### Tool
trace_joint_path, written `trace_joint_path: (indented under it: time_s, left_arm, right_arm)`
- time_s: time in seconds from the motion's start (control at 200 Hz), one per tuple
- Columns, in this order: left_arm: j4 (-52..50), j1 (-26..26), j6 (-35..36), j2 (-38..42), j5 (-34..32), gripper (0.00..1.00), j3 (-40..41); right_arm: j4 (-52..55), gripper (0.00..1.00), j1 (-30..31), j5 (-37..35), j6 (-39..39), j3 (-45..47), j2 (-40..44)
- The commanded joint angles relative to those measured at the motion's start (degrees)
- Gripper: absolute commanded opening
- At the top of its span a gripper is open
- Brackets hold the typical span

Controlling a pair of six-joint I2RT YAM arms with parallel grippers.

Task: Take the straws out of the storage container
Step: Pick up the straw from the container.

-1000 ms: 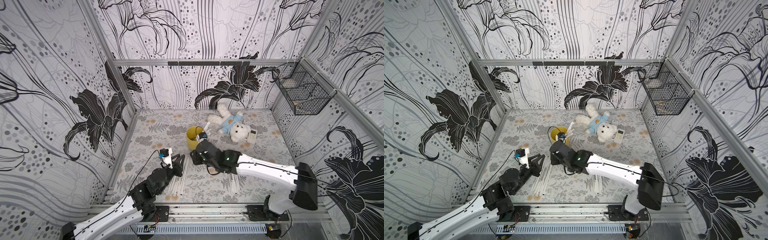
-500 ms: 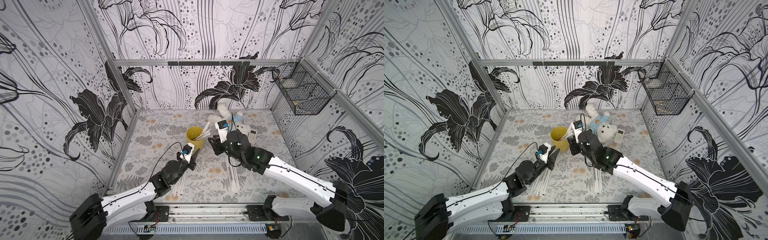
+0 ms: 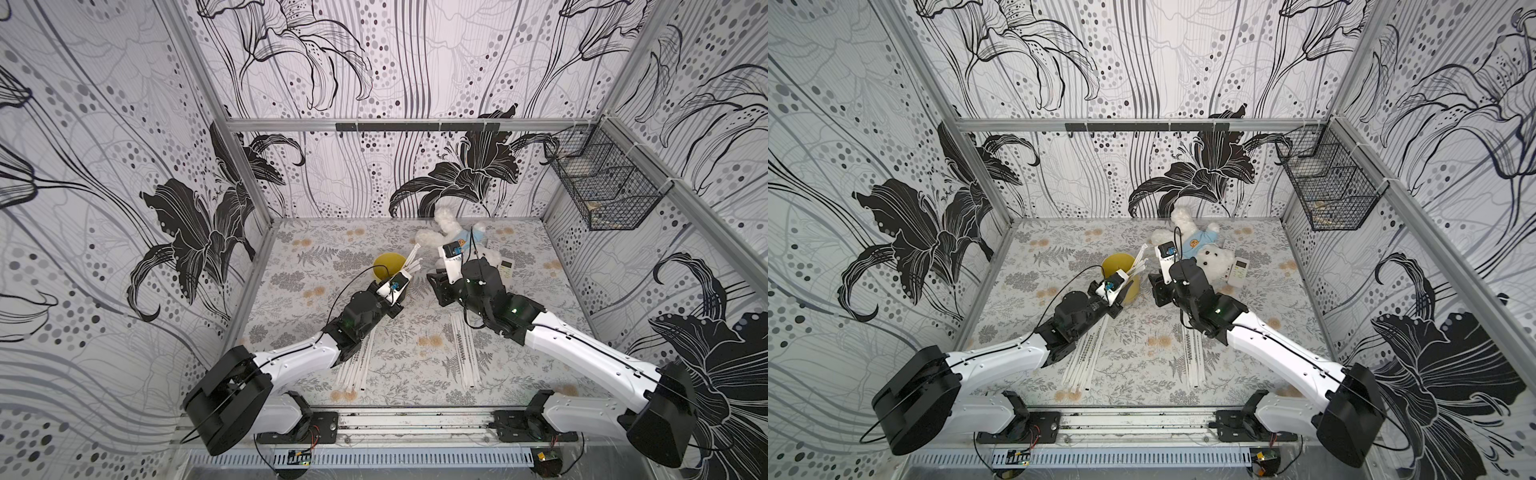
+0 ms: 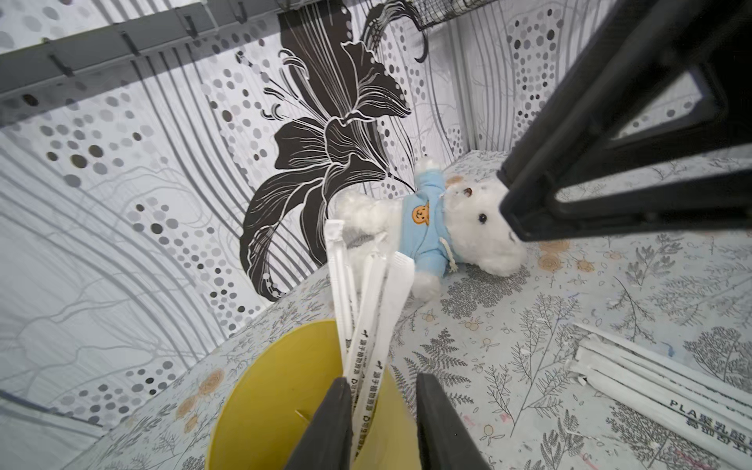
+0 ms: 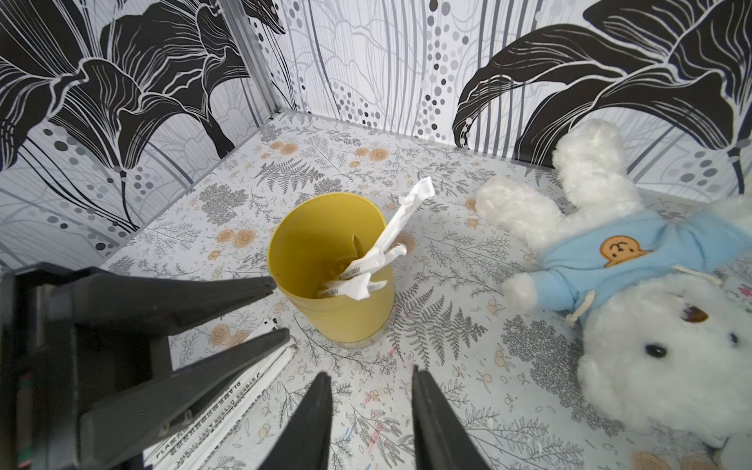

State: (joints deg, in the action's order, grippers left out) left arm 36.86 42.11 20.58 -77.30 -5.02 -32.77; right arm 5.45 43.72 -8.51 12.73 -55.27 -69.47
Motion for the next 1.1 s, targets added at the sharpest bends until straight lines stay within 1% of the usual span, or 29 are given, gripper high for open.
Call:
trace_joint_path:
  time_s: [0.0, 0.145, 0.25, 0.346, 0.546, 0.646, 0.756, 0.901, 1.097]
  left_arm:
    - [3.1, -0.7, 2.2, -1.3, 3.6, 0.33, -1.8]
    - [3.0, -1.1, 2.7, -2.8, 4.5, 0.32, -2.6]
    - [3.0, -1.2, 2.6, -4.7, 3.1, 0.32, -3.7]
    - [4.3, -1.3, 2.4, -5.9, 1.5, 0.3, -4.3]
    - [3.2, -1.4, 2.8, -7.3, -1.2, 0.24, -6.1]
    - [3.3, -1.5, 3.1, -7.8, -1.2, 0.2, -6.4]
    - [2.3, -1.6, 3.4, -8.6, -1.3, 0.13, -7.0]
    - [2.5, -1.6, 4.0, -8.5, -0.7, 0.0, -6.5]
    - [2.3, -1.7, 4.6, -8.5, -1.6, 0.0, -7.1]
  right_arm:
    - [-2.5, 0.36, -0.7, 1.6, -0.6, 0.9, 1.6]
    - [-2.6, 0.36, -1.3, 1.6, -1.0, 1.4, 2.1]
    - [-2.8, 0.36, -1.9, 2.2, -1.0, 1.4, 1.8]
    - [-3.3, 0.36, -1.9, 3.1, -1.0, 1.4, 1.6]
    - [-3.6, 0.36, -1.9, 3.8, -0.9, 0.9, 0.9]
    - [-3.8, 0.36, -2.0, 4.0, -1.1, 0.7, 0.7]
    - [-3.8, 0.36, -2.0, 4.1, -1.3, 0.4, 0.3]
    - [-4.2, 0.36, -2.0, 4.4, -1.3, 0.3, -0.2]
    - [-4.5, 0.36, -2.0, 4.4, -1.2, 0.5, -0.2]
